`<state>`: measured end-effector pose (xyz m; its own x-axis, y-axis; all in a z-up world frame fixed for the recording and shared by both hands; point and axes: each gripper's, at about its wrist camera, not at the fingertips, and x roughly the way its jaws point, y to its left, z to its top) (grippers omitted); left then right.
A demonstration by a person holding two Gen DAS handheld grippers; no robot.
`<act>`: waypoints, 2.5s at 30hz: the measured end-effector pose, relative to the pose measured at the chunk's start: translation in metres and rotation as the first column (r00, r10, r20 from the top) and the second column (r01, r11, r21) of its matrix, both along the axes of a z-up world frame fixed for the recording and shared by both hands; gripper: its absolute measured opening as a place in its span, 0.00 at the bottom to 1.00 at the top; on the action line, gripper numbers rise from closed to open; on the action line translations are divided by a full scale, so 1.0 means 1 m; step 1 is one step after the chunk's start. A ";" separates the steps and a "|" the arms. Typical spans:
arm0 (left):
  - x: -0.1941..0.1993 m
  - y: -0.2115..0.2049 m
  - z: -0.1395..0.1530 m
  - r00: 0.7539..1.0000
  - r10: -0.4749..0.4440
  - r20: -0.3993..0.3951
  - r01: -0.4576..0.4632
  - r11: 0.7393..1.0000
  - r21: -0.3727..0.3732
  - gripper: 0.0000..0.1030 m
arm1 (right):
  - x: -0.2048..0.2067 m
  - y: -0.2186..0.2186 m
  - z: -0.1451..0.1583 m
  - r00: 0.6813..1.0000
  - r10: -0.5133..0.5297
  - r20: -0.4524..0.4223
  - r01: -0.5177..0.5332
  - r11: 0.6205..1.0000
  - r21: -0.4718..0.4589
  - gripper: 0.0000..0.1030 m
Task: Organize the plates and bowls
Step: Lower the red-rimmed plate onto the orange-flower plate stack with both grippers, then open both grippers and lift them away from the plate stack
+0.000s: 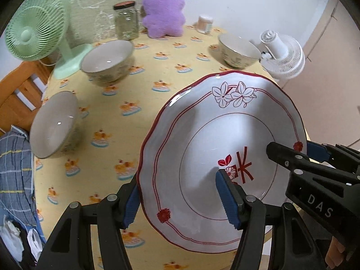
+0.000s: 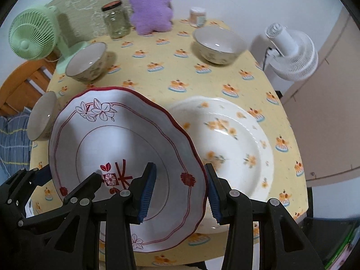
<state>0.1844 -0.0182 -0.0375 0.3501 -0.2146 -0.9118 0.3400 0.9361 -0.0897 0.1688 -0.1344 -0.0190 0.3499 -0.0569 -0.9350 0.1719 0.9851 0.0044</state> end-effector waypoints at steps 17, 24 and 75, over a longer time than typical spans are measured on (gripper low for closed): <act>0.005 -0.100 -0.024 0.996 0.028 -0.089 -0.027 1.000 0.016 0.62 | 0.002 -0.104 -0.019 0.996 0.008 -0.084 -0.006 1.000 0.023 0.45; 0.011 -0.119 -0.037 0.992 0.061 -0.109 -0.057 0.998 0.036 0.63 | 0.014 -0.124 -0.030 0.993 0.047 -0.109 -0.043 0.998 0.037 0.45; 0.011 -0.114 -0.044 0.986 0.154 -0.057 -0.144 0.978 0.154 0.80 | 0.017 -0.125 -0.054 0.990 0.084 -0.110 -0.078 0.995 0.060 0.32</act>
<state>0.1951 -0.1327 -0.0819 0.3034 -0.0244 -0.9525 0.1938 0.9803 0.0366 0.1859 -0.2591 -0.0734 0.2440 0.0202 -0.9696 0.0936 0.9946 0.0442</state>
